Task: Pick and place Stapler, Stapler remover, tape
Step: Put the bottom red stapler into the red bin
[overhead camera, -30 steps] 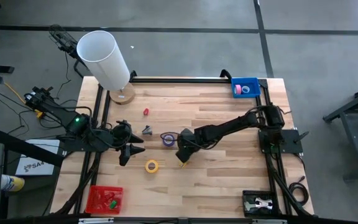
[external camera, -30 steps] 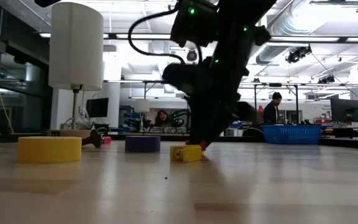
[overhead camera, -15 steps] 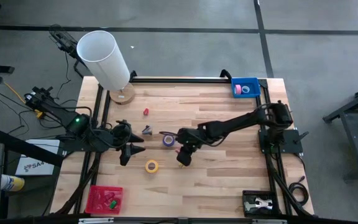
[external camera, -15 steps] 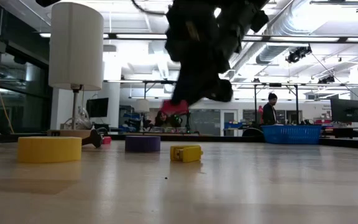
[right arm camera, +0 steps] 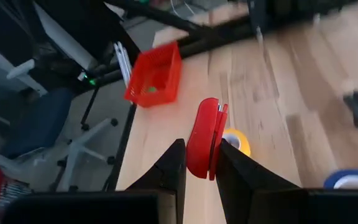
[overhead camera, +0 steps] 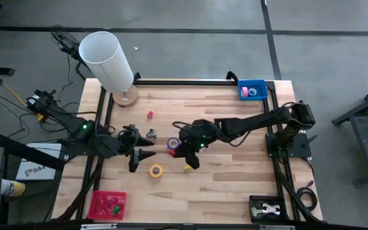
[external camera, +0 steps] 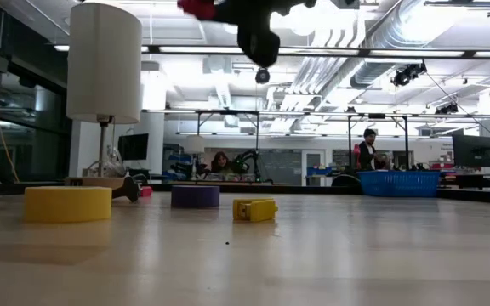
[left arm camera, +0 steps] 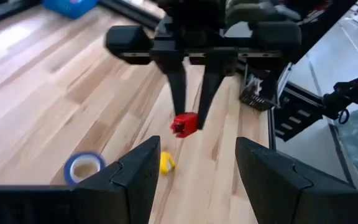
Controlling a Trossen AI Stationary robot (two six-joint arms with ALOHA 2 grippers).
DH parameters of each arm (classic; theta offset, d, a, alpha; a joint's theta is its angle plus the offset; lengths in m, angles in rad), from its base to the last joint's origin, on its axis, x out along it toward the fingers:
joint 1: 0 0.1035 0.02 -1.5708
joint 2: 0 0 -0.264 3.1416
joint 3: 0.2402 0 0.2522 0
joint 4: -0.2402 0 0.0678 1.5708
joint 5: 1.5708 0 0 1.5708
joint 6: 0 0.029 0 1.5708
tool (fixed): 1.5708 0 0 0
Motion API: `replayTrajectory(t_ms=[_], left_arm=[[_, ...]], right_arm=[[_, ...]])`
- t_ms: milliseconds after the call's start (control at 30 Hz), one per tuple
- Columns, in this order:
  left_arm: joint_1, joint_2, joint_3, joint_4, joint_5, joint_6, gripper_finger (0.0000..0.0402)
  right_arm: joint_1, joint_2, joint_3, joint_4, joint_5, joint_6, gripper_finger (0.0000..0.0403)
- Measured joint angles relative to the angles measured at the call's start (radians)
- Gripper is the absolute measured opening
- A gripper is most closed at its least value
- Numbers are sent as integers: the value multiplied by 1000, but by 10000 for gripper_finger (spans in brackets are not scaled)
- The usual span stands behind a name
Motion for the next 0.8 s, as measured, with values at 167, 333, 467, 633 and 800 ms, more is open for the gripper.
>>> replayTrajectory(t_ms=[167,333,467,633,800], left_arm=[[0,51,0,82,-22,57,207],[1,75,0,145,-33,79,207],[1,84,0,220,-48,125,207],[1,85,0,270,-69,171,207],[1,85,0,278,-88,187,207]], right_arm=[[0,-47,0,76,1,-59,57],[0,-76,2,89,0,-129,57],[0,-80,2,92,-20,-198,57],[2,-80,1,102,-21,-315,57],[2,-80,1,158,-24,-413,57]])
